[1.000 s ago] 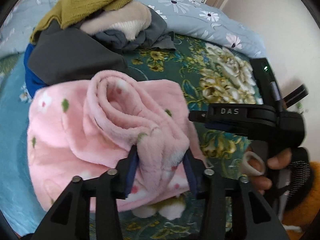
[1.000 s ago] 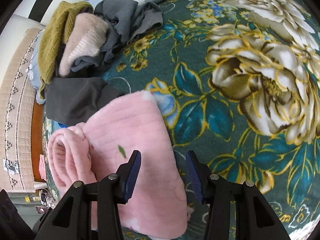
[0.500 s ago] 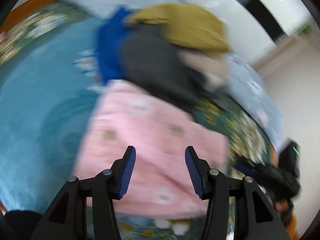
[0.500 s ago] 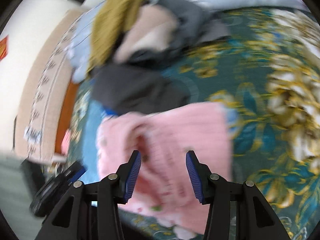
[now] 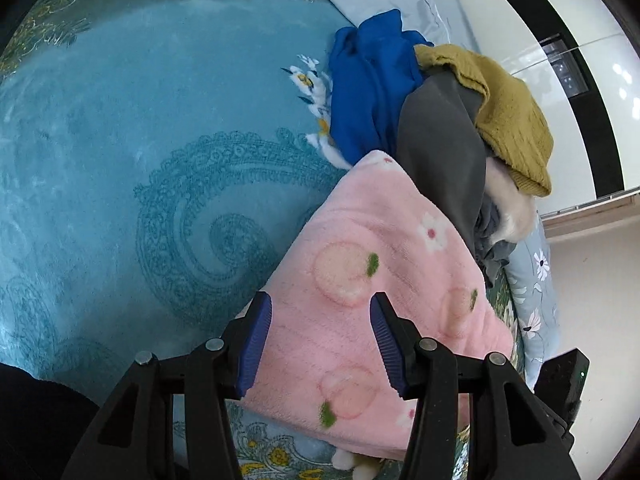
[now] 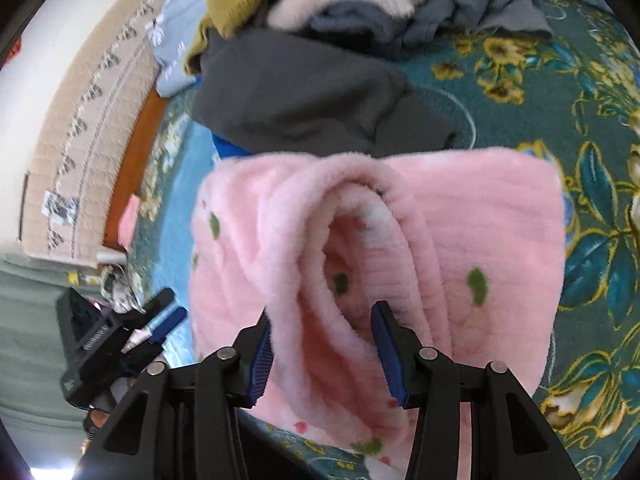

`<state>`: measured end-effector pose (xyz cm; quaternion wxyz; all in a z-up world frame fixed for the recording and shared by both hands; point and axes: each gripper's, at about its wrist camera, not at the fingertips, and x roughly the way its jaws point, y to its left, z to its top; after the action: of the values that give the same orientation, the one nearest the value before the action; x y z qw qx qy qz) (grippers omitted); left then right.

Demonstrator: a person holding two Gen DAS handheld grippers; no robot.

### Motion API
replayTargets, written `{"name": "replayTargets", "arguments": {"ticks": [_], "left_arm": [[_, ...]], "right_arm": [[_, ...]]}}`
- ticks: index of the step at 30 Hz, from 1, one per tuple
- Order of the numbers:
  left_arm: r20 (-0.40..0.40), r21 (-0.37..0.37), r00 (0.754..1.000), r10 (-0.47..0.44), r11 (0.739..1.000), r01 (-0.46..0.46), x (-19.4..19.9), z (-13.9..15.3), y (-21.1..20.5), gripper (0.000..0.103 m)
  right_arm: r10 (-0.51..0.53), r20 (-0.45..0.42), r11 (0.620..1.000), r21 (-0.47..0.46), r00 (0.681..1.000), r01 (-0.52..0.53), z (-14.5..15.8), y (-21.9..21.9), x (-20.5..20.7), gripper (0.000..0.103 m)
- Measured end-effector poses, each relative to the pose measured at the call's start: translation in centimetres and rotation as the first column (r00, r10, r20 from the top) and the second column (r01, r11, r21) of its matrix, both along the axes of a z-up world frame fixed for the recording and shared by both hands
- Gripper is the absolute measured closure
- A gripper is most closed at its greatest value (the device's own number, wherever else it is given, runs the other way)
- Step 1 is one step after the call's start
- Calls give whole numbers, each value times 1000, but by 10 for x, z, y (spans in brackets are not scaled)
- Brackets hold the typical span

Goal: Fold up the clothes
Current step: 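Press the rolled pants with the right tool while the left tool holds the bundle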

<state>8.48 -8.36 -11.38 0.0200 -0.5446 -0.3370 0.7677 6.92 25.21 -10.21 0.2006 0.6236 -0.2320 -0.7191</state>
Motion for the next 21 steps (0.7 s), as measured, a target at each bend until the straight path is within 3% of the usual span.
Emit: {"name": "replayTargets", "arguments": {"ticks": [1, 2, 3, 5, 10, 12, 16, 18, 21], "left_arm": [[0, -1, 1000, -3, 1000, 3, 0, 0, 1, 51], [1, -1, 1000, -1, 1000, 1, 1, 0, 0, 51], [2, 0, 1000, 1, 1000, -1, 2, -1, -2, 51], [3, 3, 1000, 5, 1000, -5, 2, -1, -2, 51], [57, 11, 998, -38, 999, 38, -4, -11, 4, 51], [100, -26, 993, -59, 998, 62, -8, -16, 10, 51], [130, -43, 989, -69, 996, 75, -10, -20, 12, 51], [136, -34, 989, -64, 997, 69, -10, -22, 11, 51], [146, -24, 987, -60, 998, 64, -10, -24, 10, 51]], "right_arm": [[9, 2, 1000, -5, 1000, -9, 0, -1, -1, 68], [9, -3, 999, -31, 1000, -10, 3, 2, -1, 81], [4, -14, 998, -70, 1000, -5, 7, 6, 0, 87], [-17, -45, 992, -129, 999, 11, 15, 18, 2, 88], [-42, -18, 999, -25, 999, 42, 0, 32, 1, 88], [-27, -6, 1000, 4, 1000, 27, -7, 28, 1, 88], [-4, -34, 999, 35, 999, 5, -1, 23, 1, 81], [8, -59, 998, 65, 998, -4, 3, 25, 3, 62], [20, -84, 995, 103, 996, -11, 2, 31, 8, 47]]}}
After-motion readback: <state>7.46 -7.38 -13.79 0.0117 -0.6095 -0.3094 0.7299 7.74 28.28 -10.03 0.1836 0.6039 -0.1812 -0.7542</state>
